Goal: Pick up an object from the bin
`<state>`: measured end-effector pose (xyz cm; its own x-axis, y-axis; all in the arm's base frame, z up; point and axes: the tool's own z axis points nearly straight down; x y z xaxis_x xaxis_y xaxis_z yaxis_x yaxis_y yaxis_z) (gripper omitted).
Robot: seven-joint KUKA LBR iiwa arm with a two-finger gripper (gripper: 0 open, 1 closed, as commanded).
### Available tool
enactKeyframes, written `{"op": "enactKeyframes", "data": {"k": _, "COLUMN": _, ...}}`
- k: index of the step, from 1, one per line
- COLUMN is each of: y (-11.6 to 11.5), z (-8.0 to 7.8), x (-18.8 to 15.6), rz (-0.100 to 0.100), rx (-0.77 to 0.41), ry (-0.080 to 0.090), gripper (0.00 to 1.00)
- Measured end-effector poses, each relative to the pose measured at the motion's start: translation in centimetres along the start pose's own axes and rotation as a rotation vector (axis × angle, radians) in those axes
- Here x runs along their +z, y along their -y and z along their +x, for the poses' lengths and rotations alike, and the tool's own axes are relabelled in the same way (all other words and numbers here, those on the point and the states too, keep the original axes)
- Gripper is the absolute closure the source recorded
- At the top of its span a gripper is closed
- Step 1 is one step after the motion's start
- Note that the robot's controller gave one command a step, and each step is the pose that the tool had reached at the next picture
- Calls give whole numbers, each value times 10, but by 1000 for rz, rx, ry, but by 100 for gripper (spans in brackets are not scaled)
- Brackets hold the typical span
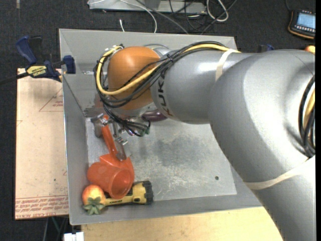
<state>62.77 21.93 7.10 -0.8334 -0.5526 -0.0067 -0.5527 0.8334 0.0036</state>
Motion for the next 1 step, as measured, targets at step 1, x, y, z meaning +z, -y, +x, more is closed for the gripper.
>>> {"op": "enactKeyframes", "data": {"k": 1, "y": 4, "z": -13, "x": -4, "rz": 1, "rx": -223, "ry": 13, "gripper": 100}}
